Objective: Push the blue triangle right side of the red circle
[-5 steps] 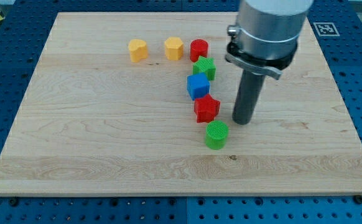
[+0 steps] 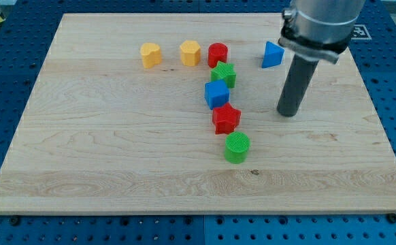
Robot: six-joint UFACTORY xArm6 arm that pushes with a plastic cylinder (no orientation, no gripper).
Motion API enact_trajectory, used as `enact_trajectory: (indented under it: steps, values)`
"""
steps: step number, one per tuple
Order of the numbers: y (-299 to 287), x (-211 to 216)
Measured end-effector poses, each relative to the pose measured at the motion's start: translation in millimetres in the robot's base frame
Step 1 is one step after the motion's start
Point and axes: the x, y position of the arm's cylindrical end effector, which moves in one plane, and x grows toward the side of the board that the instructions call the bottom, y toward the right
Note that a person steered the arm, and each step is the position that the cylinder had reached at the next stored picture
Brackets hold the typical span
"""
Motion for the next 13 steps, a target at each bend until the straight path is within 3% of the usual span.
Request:
enact_trajectory:
  steps: [2, 4, 13]
  values:
    - [32, -80]
    - [18, -112]
    - [-18, -120]
